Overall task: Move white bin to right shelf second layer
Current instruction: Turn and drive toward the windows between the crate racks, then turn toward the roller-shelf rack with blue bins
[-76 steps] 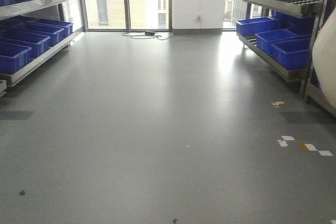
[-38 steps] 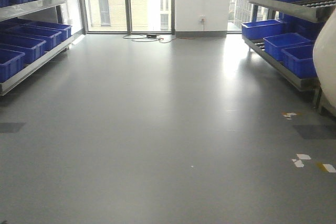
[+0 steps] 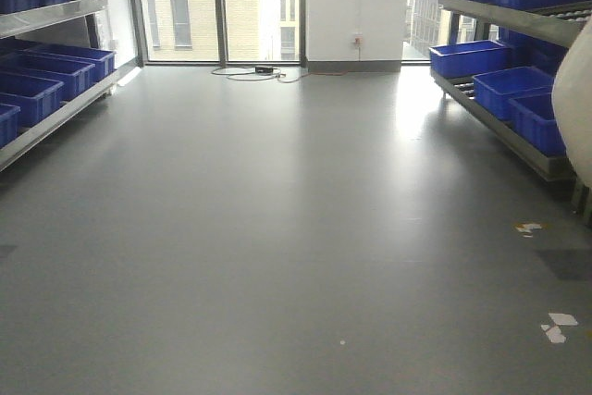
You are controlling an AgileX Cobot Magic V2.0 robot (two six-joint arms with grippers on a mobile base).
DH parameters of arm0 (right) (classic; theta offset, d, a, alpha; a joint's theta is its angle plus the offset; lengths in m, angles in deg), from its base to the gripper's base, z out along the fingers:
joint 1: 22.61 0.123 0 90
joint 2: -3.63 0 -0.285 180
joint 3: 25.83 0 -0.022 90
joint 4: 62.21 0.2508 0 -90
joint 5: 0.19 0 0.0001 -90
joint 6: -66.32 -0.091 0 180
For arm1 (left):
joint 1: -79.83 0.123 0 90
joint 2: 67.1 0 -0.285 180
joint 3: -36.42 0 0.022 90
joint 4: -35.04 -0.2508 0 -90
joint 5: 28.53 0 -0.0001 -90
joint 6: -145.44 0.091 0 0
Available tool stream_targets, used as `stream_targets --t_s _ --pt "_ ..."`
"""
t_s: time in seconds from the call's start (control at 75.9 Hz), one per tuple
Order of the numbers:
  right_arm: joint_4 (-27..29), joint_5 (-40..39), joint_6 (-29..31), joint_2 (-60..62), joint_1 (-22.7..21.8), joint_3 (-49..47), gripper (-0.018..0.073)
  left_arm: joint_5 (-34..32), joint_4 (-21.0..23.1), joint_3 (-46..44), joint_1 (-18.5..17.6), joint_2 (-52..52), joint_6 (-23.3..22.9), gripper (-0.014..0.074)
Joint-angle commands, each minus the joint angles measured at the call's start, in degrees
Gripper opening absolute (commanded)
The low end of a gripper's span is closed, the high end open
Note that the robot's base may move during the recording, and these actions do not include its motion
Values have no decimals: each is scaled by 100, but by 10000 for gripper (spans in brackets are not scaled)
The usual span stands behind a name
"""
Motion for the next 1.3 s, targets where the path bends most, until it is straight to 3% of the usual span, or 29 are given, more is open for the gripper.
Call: stream_targets --t_s 0.0,1.291 --pt "-29 -508 46 -3 -28 -182 27 -491 0 211 -19 79 -30 85" --pt "-29 -508 46 -3 -28 -182 27 -491 0 211 -19 79 -30 85"
